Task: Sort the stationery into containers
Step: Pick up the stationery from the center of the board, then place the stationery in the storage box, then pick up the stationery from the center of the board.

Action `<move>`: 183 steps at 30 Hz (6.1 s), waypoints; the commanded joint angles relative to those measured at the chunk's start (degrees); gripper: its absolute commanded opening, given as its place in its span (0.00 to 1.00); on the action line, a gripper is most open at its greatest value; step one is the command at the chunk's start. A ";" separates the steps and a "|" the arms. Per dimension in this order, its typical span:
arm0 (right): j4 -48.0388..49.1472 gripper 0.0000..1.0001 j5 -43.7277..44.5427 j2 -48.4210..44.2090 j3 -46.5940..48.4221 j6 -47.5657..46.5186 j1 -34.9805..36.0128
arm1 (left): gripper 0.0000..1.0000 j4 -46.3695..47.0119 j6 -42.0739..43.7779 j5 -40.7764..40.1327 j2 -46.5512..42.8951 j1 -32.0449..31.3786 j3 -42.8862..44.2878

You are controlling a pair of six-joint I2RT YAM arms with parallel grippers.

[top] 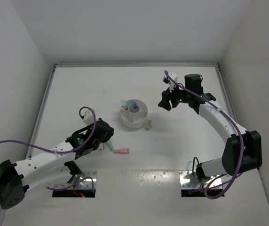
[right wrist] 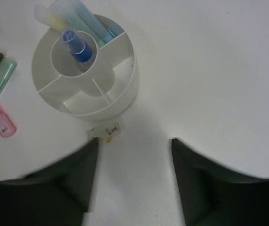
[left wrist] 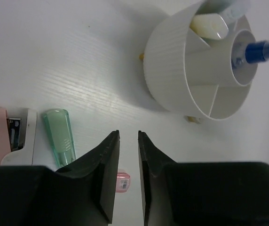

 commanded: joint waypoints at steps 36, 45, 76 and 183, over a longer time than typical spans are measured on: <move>4.06 0.37 -0.17 -8.74 -2.34 5.09 -1.76 | 0.69 -13.36 -10.58 10.11 22.29 5.78 7.22; 4.59 0.37 -0.17 -10.41 -2.86 6.15 -2.29 | 0.69 -12.84 -9.44 10.11 25.72 6.31 6.69; 6.17 0.37 -2.89 -16.04 -3.92 9.40 -5.98 | 0.00 -20.13 -1.27 12.75 34.70 7.45 15.82; -25.68 0.58 -24.49 -0.06 5.89 -19.99 -7.58 | 0.46 -15.71 -26.09 -7.36 6.65 -12.85 13.27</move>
